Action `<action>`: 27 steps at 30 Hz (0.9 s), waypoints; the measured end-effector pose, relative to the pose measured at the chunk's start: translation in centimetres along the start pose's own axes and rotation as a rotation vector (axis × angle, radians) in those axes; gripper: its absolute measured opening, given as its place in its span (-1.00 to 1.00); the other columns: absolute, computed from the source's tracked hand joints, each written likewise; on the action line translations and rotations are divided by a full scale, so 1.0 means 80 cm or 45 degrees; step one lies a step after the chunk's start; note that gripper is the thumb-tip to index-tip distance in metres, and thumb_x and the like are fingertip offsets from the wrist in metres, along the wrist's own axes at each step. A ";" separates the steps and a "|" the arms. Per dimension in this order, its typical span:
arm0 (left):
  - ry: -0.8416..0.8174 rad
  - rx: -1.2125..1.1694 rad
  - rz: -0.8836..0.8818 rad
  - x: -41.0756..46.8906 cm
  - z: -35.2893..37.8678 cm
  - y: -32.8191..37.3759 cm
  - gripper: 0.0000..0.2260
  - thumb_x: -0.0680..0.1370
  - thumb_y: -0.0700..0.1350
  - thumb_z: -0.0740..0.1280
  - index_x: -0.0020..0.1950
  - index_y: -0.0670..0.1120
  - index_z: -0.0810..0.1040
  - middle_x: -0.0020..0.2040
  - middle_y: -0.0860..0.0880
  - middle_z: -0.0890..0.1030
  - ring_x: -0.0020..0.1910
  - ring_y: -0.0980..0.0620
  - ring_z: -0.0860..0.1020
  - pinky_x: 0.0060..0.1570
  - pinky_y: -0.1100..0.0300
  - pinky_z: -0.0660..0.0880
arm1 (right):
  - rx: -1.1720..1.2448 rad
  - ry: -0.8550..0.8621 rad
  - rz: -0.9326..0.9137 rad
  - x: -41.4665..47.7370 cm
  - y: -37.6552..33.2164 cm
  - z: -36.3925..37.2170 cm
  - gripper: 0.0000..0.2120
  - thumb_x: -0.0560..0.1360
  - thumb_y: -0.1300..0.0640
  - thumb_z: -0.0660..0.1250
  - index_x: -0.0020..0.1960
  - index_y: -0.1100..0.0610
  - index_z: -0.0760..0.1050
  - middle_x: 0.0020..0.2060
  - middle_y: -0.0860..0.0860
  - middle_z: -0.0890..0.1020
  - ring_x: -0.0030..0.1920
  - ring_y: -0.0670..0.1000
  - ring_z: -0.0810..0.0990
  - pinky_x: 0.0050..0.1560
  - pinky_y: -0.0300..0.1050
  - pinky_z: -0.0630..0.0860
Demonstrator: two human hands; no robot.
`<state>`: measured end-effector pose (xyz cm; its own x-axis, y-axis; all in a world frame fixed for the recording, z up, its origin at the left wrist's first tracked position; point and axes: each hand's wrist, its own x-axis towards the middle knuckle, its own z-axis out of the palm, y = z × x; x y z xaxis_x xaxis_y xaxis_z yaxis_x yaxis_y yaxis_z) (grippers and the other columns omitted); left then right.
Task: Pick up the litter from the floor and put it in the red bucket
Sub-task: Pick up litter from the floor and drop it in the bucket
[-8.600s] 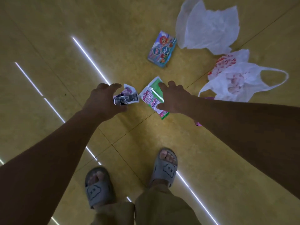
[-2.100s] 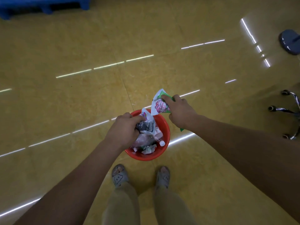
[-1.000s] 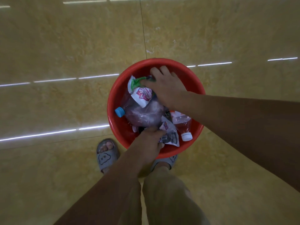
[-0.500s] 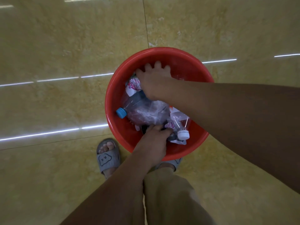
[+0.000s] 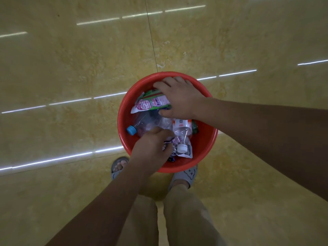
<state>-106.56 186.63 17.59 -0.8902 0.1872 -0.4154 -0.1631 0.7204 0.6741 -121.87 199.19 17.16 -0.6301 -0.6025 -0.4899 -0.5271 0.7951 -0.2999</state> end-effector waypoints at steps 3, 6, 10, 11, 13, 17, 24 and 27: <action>0.063 0.063 0.033 0.003 -0.029 0.029 -0.69 0.45 0.01 0.30 0.17 0.01 0.61 0.07 0.00 0.60 0.01 -0.04 0.59 -0.14 0.03 0.56 | 0.021 0.021 0.042 -0.026 0.002 -0.028 -0.24 0.42 -0.18 0.35 0.51 0.00 0.16 0.39 0.06 0.34 0.35 0.16 0.31 0.35 0.12 0.31; 0.093 0.084 0.050 0.006 -0.060 0.058 -0.68 0.44 0.00 0.37 0.18 -0.01 0.60 0.07 -0.03 0.59 0.02 -0.07 0.58 -0.06 0.09 0.53 | 0.015 0.044 0.096 -0.054 0.006 -0.063 -0.29 0.44 -0.17 0.34 0.49 0.01 0.18 0.35 0.07 0.36 0.32 0.16 0.33 0.32 0.12 0.34; 0.121 0.136 0.079 0.010 -0.103 0.103 -0.65 0.44 0.01 0.38 0.22 0.03 0.57 0.10 0.00 0.56 0.08 -0.01 0.54 -0.01 0.14 0.50 | -0.016 0.083 0.134 -0.092 0.014 -0.117 -0.34 0.45 -0.16 0.33 0.45 0.02 0.22 0.27 0.08 0.41 0.27 0.17 0.38 0.24 0.10 0.38; 0.123 0.149 0.074 0.011 -0.113 0.116 -0.64 0.44 0.04 0.36 0.22 0.03 0.56 0.12 0.01 0.55 0.10 -0.01 0.53 0.00 0.11 0.52 | -0.016 0.096 0.139 -0.100 0.015 -0.129 -0.36 0.45 -0.16 0.33 0.45 0.02 0.24 0.27 0.09 0.41 0.26 0.17 0.38 0.23 0.10 0.38; 0.111 0.169 0.049 0.014 -0.132 0.140 -0.59 0.43 0.08 0.39 0.25 0.01 0.56 0.19 0.00 0.54 0.19 -0.02 0.50 0.09 0.10 0.50 | -0.014 0.112 0.156 -0.117 0.019 -0.152 -0.39 0.46 -0.15 0.31 0.44 0.02 0.24 0.27 0.08 0.41 0.25 0.16 0.39 0.23 0.09 0.39; 0.056 0.189 0.016 0.018 -0.172 0.188 -0.48 0.42 0.09 0.48 0.35 0.01 0.50 0.28 -0.01 0.48 0.26 0.00 0.46 0.20 0.20 0.36 | -0.005 0.091 0.204 -0.146 0.025 -0.196 -0.40 0.49 -0.13 0.30 0.45 0.02 0.22 0.30 0.08 0.38 0.27 0.17 0.38 0.24 0.10 0.42; 0.165 0.240 0.071 0.021 -0.246 0.270 -0.39 0.36 0.18 0.46 0.36 -0.01 0.49 0.27 -0.03 0.48 0.24 0.00 0.49 0.18 0.19 0.40 | 0.008 0.155 0.254 -0.205 0.021 -0.286 -0.38 0.51 -0.11 0.30 0.49 0.00 0.17 0.34 0.08 0.36 0.29 0.16 0.37 0.21 0.11 0.44; 0.189 0.249 0.108 0.018 -0.274 0.312 -0.40 0.40 0.13 0.49 0.39 0.02 0.46 0.32 0.00 0.45 0.27 0.03 0.45 0.14 0.24 0.36 | -0.015 0.207 0.271 -0.234 0.014 -0.328 -0.39 0.53 -0.10 0.28 0.50 -0.01 0.15 0.34 0.08 0.35 0.29 0.16 0.37 0.20 0.10 0.43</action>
<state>-121.23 190.21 47.20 -0.9522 0.1630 -0.2584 -0.0124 0.8245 0.5657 -125.63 209.56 47.46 -0.8101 -0.4259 -0.4029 -0.3790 0.9048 -0.1942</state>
